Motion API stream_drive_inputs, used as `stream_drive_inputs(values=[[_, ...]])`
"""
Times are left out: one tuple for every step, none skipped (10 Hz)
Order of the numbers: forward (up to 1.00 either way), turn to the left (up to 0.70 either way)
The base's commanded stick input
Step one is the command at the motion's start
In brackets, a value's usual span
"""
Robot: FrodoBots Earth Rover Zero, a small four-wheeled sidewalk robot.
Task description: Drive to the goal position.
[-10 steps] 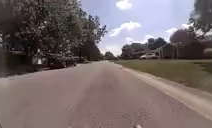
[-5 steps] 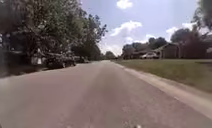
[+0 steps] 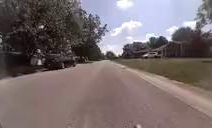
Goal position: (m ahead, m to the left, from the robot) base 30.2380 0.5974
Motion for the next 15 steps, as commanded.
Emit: stream_drive_inputs(values=[[0.70,-0.35],[0.70,-0.35],[0.70,0.00],[0.70,0.00],[0.70,0.00],[0.70,0.00],[0.70,0.00],[0.70,0.00],[0.70,0.00],[0.70,0.00],[0.70,0.00],[0.70,0.00],[0.70,0.00],[0.70,0.00],[0.70,0.00]])
